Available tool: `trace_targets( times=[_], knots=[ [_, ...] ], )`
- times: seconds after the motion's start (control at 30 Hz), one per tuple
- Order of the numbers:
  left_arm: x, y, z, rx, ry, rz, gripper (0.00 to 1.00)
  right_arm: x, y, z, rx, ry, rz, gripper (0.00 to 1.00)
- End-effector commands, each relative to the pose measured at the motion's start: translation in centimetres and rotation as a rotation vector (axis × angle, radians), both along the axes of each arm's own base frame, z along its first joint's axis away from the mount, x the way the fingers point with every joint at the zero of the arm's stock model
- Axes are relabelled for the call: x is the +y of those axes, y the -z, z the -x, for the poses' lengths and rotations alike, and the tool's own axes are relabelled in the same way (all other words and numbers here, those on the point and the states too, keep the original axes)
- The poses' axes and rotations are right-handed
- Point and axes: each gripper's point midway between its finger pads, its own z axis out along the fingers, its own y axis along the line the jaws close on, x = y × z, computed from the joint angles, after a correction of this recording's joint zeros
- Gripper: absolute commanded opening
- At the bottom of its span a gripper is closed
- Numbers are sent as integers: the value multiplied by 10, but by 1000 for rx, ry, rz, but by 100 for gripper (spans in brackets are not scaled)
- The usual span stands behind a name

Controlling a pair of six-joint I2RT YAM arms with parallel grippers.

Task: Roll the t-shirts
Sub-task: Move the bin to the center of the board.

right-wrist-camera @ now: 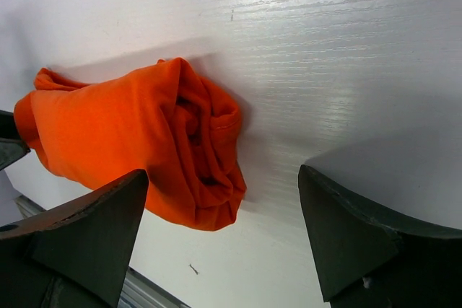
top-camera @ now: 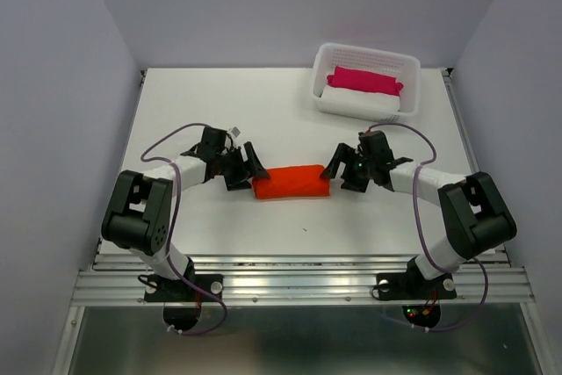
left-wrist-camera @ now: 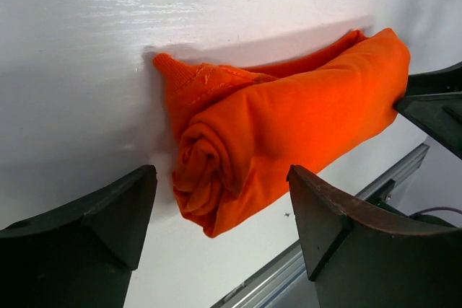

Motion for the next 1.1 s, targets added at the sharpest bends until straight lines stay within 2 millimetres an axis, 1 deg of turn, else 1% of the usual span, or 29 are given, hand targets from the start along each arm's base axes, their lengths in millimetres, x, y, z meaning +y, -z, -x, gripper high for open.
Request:
trace_targets(
  times=[0.0,0.1,0.17,0.2,0.23,0.33,0.43,0.5,0.53,0.6,0.63,0.7,0.73,0.77,0.83,0.87,0.93,1.03,1.07],
  knots=[
    [11,-21,0,-60,0,-71,86,-1,-5,1,3,-27,17,91],
    [15,-24,6,-65,-16,-79,87,1,-7,2,2,-37,6,91],
    [17,-23,12,-60,-24,-74,91,2,-10,1,-2,-41,-1,92],
    [15,-23,14,-58,-22,-61,93,3,-11,1,-5,-41,-2,92],
    [14,-23,16,-58,-16,-52,94,3,-12,1,-6,-44,-6,92],
    [11,-12,30,-22,-19,-5,95,6,-14,1,-6,-54,-16,92],
    [8,-8,36,-13,-16,25,95,8,-13,1,0,-61,-23,92],
    [8,-1,43,17,-22,29,95,9,-12,1,5,-65,-29,92],
    [6,-3,39,-8,-26,38,95,9,-12,1,6,-67,-32,92],
    [6,0,39,-5,-30,40,94,13,-12,1,3,-77,-49,92],
    [5,-1,35,-15,-36,48,94,14,-12,2,6,-80,-54,92],
    [2,2,34,-8,-34,64,92,18,-12,2,11,-91,-79,92],
    [-1,0,31,-17,-34,84,89,20,-12,2,16,-92,-89,92],
    [-2,4,32,-3,-34,87,88,23,-12,2,15,-104,-109,92],
    [-6,4,28,-14,-32,102,86,26,-10,3,21,-109,-126,92],
    [-9,7,29,1,-29,105,84,27,-9,6,35,-114,-140,91],
    [-13,9,28,3,-19,109,82,31,-9,3,23,-117,-164,90],
    [-18,13,28,10,-7,107,76,33,-4,4,34,-114,-178,88],
    [-19,15,28,17,-8,105,74,34,-3,3,34,-109,-183,83]
  ],
)
